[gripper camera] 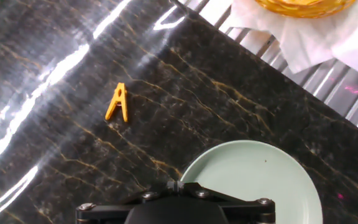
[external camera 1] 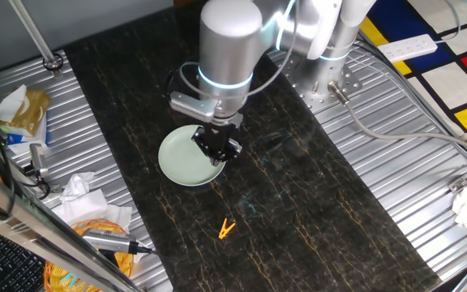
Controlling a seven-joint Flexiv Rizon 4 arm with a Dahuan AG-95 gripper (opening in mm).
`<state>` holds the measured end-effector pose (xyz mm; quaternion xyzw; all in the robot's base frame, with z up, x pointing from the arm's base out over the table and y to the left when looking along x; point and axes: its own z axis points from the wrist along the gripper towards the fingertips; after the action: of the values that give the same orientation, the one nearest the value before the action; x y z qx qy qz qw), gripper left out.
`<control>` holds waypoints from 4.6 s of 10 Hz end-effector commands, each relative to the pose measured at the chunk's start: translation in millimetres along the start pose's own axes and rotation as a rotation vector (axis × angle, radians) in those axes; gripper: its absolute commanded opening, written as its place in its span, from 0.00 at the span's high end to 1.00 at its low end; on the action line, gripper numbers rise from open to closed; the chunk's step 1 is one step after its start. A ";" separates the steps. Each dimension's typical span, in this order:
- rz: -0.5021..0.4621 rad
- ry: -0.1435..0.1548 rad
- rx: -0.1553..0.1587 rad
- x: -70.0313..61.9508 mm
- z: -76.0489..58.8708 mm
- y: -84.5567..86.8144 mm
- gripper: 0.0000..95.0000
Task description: Use a clamp
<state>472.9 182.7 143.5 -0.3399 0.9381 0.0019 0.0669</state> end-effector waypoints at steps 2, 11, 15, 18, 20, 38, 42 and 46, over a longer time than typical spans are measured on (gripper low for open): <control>0.011 0.017 -0.011 0.4 0.6 0.0 1.00; 0.099 0.059 -0.021 -11.9 22.4 47.4 1.00; 0.146 0.075 -0.013 -25.9 35.2 79.0 1.00; 0.185 0.071 -0.010 -32.4 46.0 101.8 0.80; 0.202 0.075 -0.004 -38.3 51.3 112.8 0.80; 0.225 0.079 0.003 -49.3 69.7 123.7 0.80; 0.225 0.079 0.003 -49.3 69.7 123.7 0.80; 0.180 -0.005 -0.003 -49.3 69.7 123.7 0.60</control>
<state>440.8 314.5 75.4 -0.2364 0.9711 -0.0016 0.0337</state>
